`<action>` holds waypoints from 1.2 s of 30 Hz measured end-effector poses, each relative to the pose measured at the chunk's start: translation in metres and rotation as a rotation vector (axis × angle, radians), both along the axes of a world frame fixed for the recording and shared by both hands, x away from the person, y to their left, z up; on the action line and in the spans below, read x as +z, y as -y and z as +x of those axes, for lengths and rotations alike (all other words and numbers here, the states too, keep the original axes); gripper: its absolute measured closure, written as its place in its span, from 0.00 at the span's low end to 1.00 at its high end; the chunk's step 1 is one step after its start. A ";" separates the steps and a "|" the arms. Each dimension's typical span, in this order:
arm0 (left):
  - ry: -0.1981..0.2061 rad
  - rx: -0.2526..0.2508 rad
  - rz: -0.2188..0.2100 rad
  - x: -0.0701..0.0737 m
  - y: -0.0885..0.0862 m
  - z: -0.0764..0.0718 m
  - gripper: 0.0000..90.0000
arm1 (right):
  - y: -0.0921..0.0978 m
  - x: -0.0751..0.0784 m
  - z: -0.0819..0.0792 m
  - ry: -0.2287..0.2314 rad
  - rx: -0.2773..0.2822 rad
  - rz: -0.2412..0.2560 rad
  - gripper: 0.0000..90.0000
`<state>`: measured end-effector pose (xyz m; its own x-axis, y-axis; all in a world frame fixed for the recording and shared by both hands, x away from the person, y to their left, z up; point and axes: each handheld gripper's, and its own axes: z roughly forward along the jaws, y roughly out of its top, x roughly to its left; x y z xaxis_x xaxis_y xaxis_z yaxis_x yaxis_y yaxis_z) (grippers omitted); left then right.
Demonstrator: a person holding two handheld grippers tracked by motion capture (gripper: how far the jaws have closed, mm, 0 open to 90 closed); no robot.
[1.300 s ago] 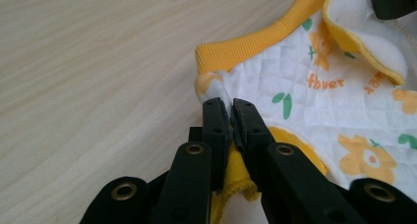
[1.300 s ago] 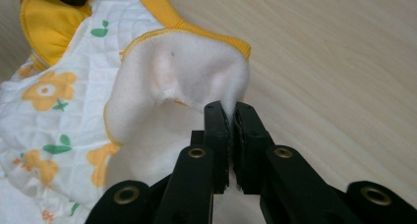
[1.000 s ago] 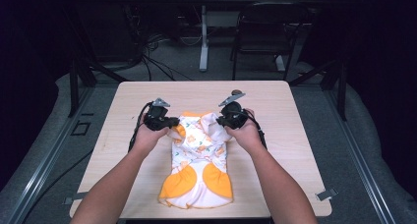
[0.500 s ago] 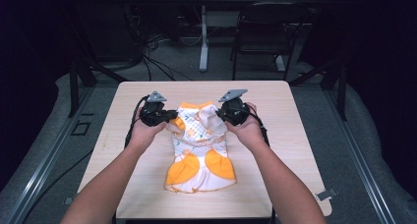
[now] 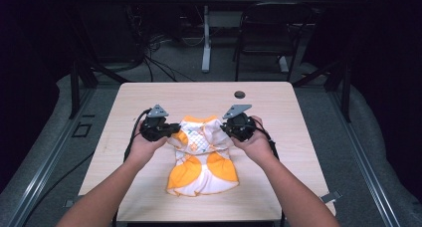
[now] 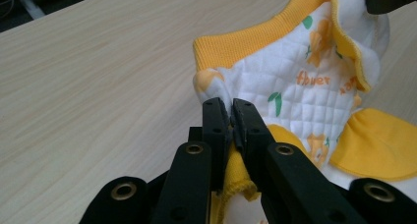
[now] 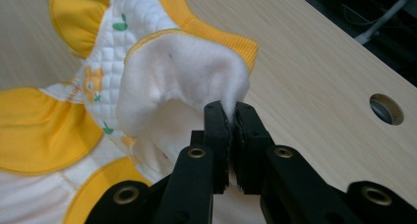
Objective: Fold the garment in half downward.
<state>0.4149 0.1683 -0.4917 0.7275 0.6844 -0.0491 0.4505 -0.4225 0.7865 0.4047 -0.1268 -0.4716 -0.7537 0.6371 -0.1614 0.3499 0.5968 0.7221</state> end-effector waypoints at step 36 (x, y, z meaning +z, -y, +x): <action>-0.078 -0.023 -0.081 -0.028 -0.013 -0.049 0.79 | 0.015 -0.032 -0.047 -0.122 0.021 0.184 0.73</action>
